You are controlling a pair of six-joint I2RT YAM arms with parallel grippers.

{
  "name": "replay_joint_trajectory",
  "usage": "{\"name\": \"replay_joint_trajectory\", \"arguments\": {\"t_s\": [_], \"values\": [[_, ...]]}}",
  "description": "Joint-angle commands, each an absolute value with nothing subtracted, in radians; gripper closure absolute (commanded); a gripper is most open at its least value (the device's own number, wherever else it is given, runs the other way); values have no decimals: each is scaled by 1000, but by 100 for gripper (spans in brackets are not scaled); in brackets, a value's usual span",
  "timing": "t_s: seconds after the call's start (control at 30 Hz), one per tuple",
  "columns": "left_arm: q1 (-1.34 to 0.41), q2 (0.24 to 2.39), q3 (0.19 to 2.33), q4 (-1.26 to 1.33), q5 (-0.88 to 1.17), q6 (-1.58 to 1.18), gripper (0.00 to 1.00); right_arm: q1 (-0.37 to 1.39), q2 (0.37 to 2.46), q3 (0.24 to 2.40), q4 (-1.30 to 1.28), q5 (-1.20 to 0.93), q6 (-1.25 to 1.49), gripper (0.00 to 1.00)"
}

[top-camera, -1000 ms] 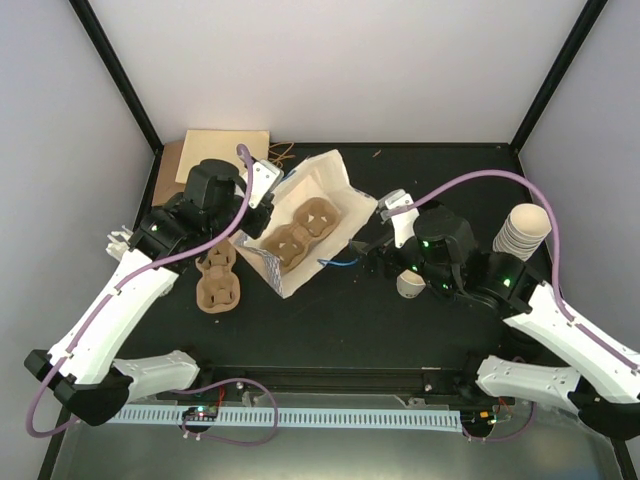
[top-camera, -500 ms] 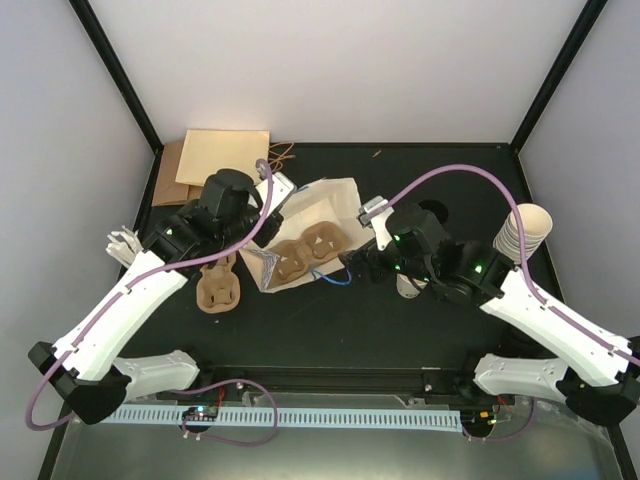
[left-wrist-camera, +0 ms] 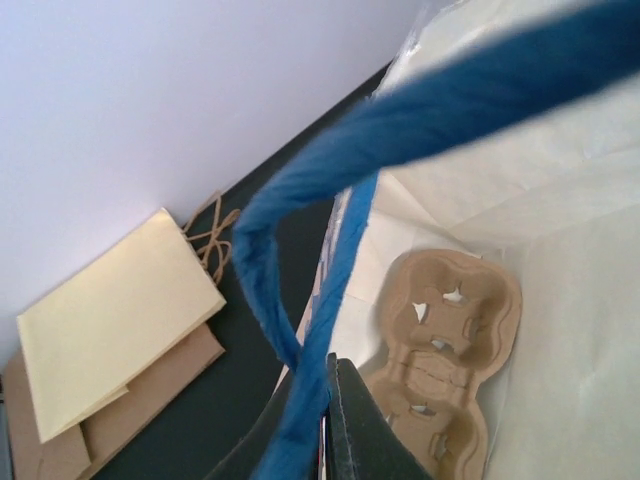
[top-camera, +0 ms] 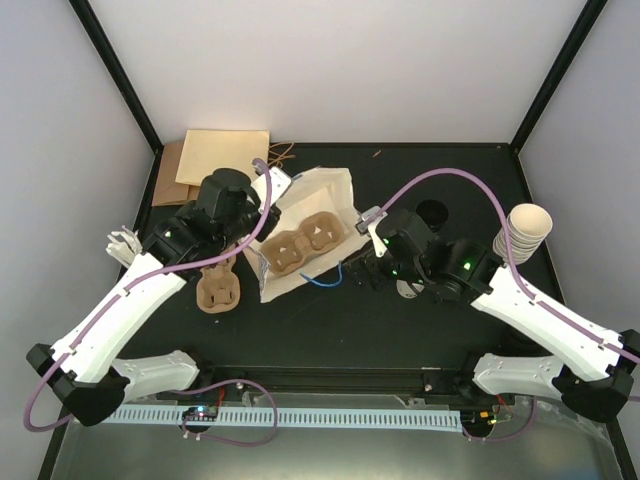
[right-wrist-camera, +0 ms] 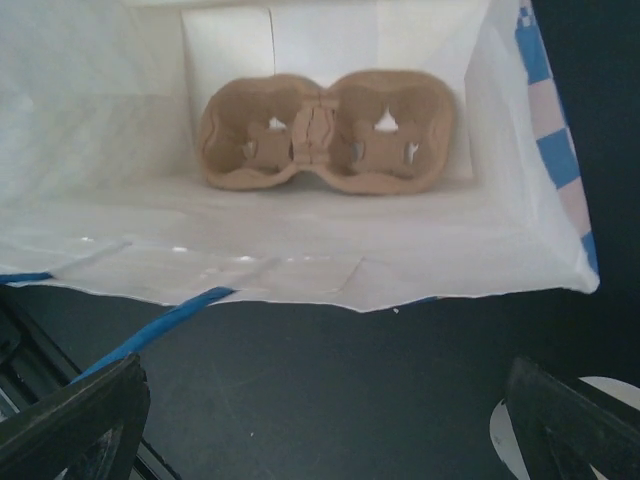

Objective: Pack the takeout coffee

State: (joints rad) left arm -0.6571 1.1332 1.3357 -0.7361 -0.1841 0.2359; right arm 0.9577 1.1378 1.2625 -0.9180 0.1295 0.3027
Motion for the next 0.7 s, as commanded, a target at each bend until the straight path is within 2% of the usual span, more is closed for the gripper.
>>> {"name": "replay_joint_trajectory", "arguments": {"t_s": [0.0, 0.4, 0.67], "values": [[-664, 1099, 1344, -634, -263, 285, 98, 956, 1136, 1248, -915, 143, 316, 0], [-699, 1044, 1187, -564, -256, 319, 99, 957, 1167, 1125, -830, 80, 344, 0], [-718, 987, 1122, -560, -188, 273, 98, 969, 1115, 1002, -814, 16, 369, 1]]}}
